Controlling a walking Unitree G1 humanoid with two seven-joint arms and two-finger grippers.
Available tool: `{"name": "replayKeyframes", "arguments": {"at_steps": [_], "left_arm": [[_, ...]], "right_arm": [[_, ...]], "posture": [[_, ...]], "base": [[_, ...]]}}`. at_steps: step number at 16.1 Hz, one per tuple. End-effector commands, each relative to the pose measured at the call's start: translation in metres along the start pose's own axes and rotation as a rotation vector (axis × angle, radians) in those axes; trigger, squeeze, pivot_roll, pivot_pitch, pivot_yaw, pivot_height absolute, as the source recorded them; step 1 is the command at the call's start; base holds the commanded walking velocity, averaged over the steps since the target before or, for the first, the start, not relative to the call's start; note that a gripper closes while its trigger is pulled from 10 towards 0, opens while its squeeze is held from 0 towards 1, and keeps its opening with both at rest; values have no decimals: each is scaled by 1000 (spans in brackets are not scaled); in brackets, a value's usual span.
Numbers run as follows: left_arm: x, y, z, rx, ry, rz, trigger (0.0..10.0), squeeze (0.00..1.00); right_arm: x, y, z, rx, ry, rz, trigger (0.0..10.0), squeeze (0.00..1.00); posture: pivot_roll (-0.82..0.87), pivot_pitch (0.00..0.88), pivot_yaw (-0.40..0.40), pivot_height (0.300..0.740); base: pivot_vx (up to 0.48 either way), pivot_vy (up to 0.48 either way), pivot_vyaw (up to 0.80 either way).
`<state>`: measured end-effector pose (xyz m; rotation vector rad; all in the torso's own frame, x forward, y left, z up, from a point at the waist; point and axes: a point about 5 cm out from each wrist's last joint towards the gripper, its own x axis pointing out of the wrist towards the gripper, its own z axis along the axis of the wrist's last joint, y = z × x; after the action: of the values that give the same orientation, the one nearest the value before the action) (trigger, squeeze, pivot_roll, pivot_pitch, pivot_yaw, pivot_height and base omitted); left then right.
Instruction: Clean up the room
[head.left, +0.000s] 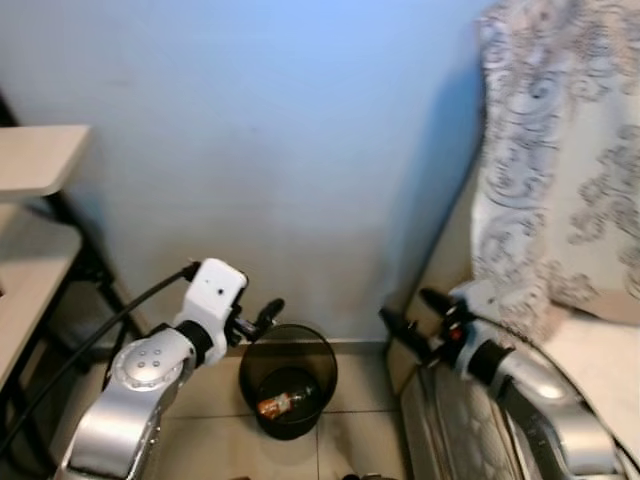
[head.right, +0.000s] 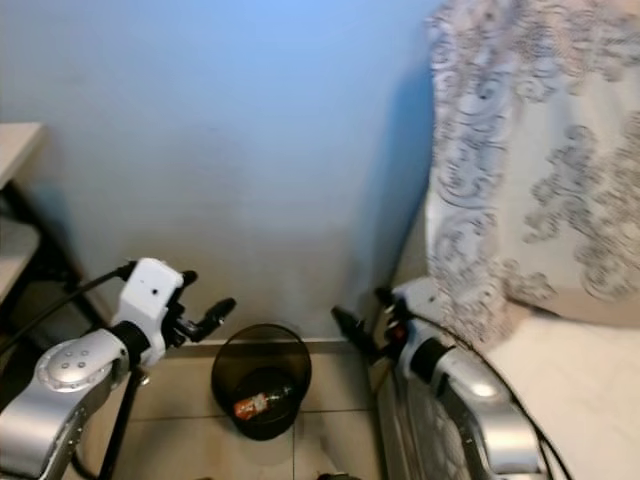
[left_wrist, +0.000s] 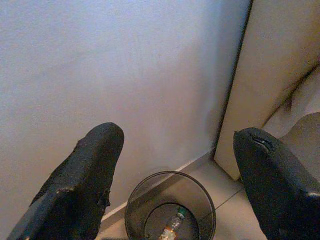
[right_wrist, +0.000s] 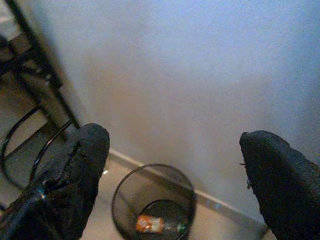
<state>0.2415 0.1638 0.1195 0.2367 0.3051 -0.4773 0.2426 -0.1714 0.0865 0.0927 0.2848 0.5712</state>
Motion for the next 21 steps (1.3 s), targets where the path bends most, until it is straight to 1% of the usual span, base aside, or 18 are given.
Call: {"name": "replayKeyframes", "arguments": {"at_steps": [1, 2, 3, 5, 6, 7, 9, 10, 11, 13, 14, 16, 18, 19, 20, 21], "left_arm": [[-2, -1, 2, -12, -11, 9, 10000, 0], [-4, 0, 2, -27, -11, 26, 10000, 0], [-3, 1, 1, -41, -8, 51, 10000, 0], [-2, 2, 1, -71, -9, 70, 10000, 0], [-1, 1, 0, -71, -3, 66, 10000, 0], [0, 2, -1, -96, 1, 67, 10000, 0], [4, 10, 4, -117, -19, 134, 10000, 0], [3, 13, 4, -126, -20, 154, 10000, 0], [2, 15, 3, -120, -19, 168, 10000, 0], [2, 15, 5, -109, -22, 159, 10000, 0], [3, 13, 4, -82, -9, 141, 10000, 0], [2, 8, 3, -34, 10, 104, 10000, 0], [2, 4, 2, -16, 18, 66, 10000, 0], [2, 4, 3, -9, 18, 62, 10000, 0], [2, 4, 4, -6, 14, 60, 10000, 0], [2, 3, 4, -3, 15, 57, 10000, 0]], "right_arm": [[-3, -3, 5, 6, -9, -30, 10000, 1000], [-4, -2, 11, 32, -23, -61, 10000, 1000], [-2, 4, 14, 64, -42, -63, 10000, 1000], [-2, 14, 11, 73, -34, -63, 10000, 1000], [0, 15, 12, 90, -40, -60, 10000, 1000], [5, 15, 14, 94, -46, -83, 10000, 1000], [9, 19, 18, 81, -51, -108, 10000, 1000], [10, 19, 18, 98, -55, -124, 10000, 1000], [10, 21, 18, 88, -47, -116, 10000, 1000], [10, 22, 21, 82, -52, -102, 10000, 1000], [9, 19, 18, 81, -41, -117, 10000, 1000], [8, 20, 14, 30, -15, -114, 10000, 1000], [9, 13, 14, 12, -32, -187, 10000, 1000], [9, 15, 13, -3, -19, -176, 10000, 1000], [10, 16, 16, -20, -39, -174, 10000, 1000], [9, 14, 15, 4, -38, -180, 10000, 1000]], "posture": [[53, 0, -3, 740], [57, 0, -4, 740], [53, 0, -4, 740], [41, 0, 7, 740], [38, 0, 7, 740], [38, 0, 6, 740], [40, 0, 2, 740], [36, 0, 2, 740], [30, 0, 6, 740], [46, 0, -1, 740], [45, 0, -1, 740], [50, 0, 0, 740], [61, 0, -9, 740], [56, 0, -4, 740], [69, 0, -11, 740], [63, 0, -9, 740]], "base": [[0, 0, -744], [0, 0, -750], [0, 0, -744], [0, 0, -744], [0, 0, -744], [0, 0, -750], [0, 0, -744], [0, 0, -744], [0, 0, -744], [0, 0, -747], [0, 0, -744], [0, 0, -744], [0, 0, -734], [0, 0, -725], [0, 0, -738], [0, 0, -744]]}}
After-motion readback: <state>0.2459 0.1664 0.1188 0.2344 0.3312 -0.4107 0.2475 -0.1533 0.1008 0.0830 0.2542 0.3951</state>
